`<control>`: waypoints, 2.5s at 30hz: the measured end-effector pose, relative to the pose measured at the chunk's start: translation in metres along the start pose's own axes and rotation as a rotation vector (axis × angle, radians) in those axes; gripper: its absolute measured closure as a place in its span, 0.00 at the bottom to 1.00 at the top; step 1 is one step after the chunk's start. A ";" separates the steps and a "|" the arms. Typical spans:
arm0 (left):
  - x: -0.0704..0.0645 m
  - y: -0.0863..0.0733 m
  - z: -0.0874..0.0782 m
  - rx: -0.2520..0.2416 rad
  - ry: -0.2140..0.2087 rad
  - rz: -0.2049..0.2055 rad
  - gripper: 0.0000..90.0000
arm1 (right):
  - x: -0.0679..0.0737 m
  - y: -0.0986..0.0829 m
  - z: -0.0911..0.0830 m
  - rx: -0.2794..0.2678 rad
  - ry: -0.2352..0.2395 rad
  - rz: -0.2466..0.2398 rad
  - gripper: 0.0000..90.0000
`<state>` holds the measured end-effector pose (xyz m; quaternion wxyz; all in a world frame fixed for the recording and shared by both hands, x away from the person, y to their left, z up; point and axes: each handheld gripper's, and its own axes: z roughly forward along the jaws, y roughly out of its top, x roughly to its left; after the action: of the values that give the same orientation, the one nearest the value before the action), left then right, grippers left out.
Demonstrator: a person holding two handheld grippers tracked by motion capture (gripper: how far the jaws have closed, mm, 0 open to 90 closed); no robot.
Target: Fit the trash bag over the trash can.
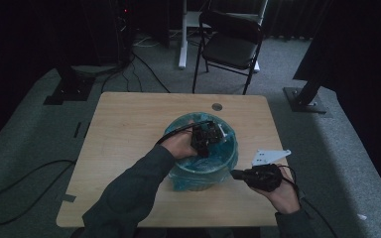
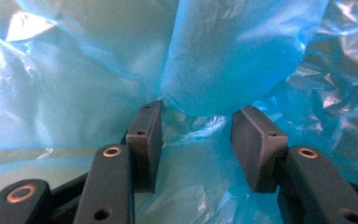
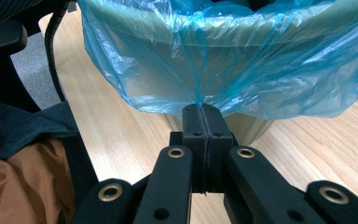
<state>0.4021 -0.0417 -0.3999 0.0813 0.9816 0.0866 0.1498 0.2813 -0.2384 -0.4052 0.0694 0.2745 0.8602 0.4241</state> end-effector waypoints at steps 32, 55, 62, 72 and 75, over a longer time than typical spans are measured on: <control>0.000 -0.007 -0.019 -0.143 0.019 -0.020 0.62 | -0.001 -0.001 0.000 0.003 0.002 0.003 1.00; 0.018 -0.044 -0.066 -0.449 0.021 -0.182 0.88 | -0.002 -0.001 -0.001 0.000 -0.013 0.009 0.84; 0.021 -0.055 -0.073 -0.495 0.034 -0.222 0.87 | -0.002 -0.002 -0.003 -0.005 -0.020 0.012 0.80; 0.026 -0.069 -0.083 -0.563 0.080 -0.287 0.83 | -0.006 -0.005 -0.007 -0.016 -0.031 0.034 0.71; 0.028 -0.077 -0.087 -0.600 0.111 -0.320 0.82 | -0.007 -0.006 -0.007 -0.014 -0.035 0.039 0.69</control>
<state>0.3902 0.0501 -0.3240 0.3841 0.8782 0.1957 0.2071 0.2822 -0.2499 -0.4060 0.0780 0.2984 0.8503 0.4264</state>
